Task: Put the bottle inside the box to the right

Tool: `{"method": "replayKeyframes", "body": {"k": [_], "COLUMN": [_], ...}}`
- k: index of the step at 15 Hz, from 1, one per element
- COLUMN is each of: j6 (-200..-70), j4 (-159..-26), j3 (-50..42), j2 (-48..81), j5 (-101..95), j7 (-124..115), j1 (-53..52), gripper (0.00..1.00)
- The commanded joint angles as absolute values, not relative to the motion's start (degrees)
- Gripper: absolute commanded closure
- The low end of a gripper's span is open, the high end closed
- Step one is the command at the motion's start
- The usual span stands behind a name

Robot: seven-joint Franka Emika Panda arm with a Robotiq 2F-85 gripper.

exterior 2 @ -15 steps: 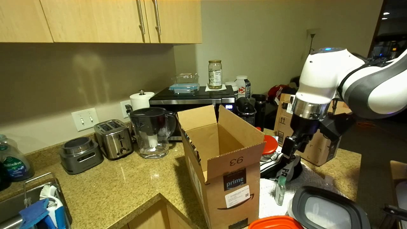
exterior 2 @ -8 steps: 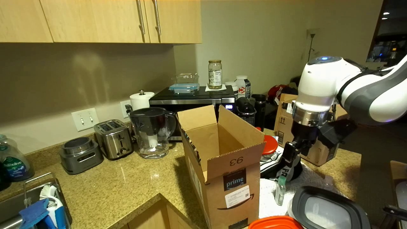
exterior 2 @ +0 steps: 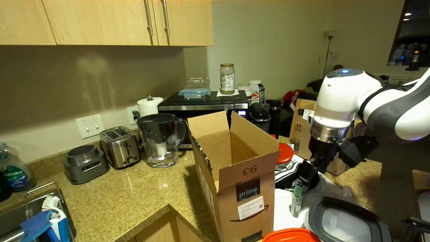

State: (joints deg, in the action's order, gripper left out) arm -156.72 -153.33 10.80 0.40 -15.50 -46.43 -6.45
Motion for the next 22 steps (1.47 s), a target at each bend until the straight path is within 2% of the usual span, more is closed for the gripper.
{"method": "replayKeyframes", "body": {"k": [1, 8, 16, 22], "j6": [-163.6, -169.8, -167.5, -165.2], "j4": [-154.7, -152.9, -146.2, -146.4], "j3": [11.1, 9.4, 3.8, 3.2], "j2": [1.9, 5.1, 10.7, 13.9], "j5": [-15.7, -25.5, -48.8, -48.5], "j7": [-48.3, -58.9, -80.7, -84.9], "j1": [-7.1, -8.4, -11.0, -12.1], "gripper": [0.0, 0.0, 0.0, 0.0]}}
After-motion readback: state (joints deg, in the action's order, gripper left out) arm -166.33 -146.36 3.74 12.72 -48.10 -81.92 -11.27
